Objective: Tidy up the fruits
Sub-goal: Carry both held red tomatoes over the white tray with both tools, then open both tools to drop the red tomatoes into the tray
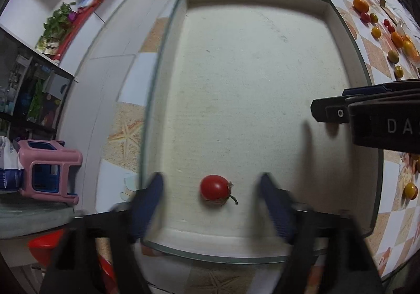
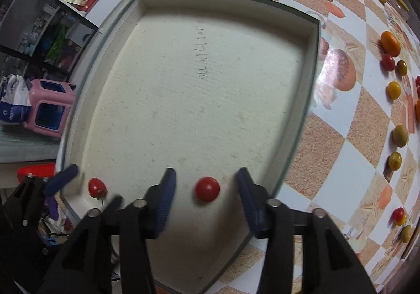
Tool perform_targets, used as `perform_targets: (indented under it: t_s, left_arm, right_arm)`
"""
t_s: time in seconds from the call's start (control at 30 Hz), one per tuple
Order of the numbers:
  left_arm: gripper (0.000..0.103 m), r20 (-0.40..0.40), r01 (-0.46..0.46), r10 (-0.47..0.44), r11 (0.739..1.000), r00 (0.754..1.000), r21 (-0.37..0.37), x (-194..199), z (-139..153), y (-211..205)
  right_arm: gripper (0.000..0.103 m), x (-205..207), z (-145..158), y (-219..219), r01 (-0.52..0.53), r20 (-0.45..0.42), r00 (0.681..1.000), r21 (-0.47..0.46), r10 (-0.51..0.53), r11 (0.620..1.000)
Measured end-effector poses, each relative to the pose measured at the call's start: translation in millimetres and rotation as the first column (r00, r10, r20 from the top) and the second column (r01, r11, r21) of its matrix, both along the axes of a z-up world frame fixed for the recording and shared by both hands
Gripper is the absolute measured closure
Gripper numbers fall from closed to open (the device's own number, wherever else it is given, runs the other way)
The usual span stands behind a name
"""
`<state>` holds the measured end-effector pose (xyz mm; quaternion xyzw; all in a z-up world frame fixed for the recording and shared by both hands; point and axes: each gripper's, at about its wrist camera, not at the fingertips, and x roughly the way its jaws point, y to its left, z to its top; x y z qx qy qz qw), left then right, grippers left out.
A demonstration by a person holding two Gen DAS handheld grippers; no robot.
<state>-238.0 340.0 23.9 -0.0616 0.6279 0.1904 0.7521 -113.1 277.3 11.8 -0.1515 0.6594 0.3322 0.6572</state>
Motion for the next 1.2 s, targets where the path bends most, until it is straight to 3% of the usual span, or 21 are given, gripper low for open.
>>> perform_targets:
  t_s: [0.07,0.17,0.37,0.67,0.9,1.03,1.2]
  left_arm:
    - [0.021,0.001,0.013,-0.013,1.000,1.000,0.000,-1.1,0.9,-1.6]
    - [0.021,-0.025,0.028,-0.028,1.000,0.999,0.000,-1.4,0.0,-5.1]
    - [0.021,-0.014,0.063,-0.063,0.998,0.998,-0.007,4.2,13.7,-21.5]
    - [0.021,0.053,0.257,-0.257,0.966,0.965,0.009,30.6,38.9,-83.2]
    - [0.021,0.093,0.410,-0.406,0.912,0.909,-0.024,55.0,52.1,-141.5]
    - [0.021,0.077,0.494,-0.490,0.867,0.869,-0.066,65.7,40.8,-178.6]
    - [0.021,0.056,0.533,-0.530,0.839,0.846,-0.108,79.8,23.5,-211.3]
  right_arm:
    - [0.037,0.8,5.8,-0.9,0.012,-0.002,1.000,0.022,-0.012,1.000]
    - [0.016,3.7,18.7,-3.5,0.041,0.000,0.999,0.073,-0.041,0.996]
    - [0.015,15.5,43.4,-38.3,0.147,0.036,0.988,0.111,-0.151,0.983]
    - [0.015,28.5,47.2,-154.9,0.356,0.048,0.932,0.052,-0.358,0.933]
    - [0.015,19.1,35.8,-256.2,0.514,0.046,0.857,-0.018,-0.513,0.857]
    - [0.015,8.9,27.3,-304.4,0.588,0.040,0.809,-0.066,-0.587,0.806]
    - [0.015,1.9,21.8,-344.4,0.637,0.061,0.770,-0.101,-0.635,0.764]
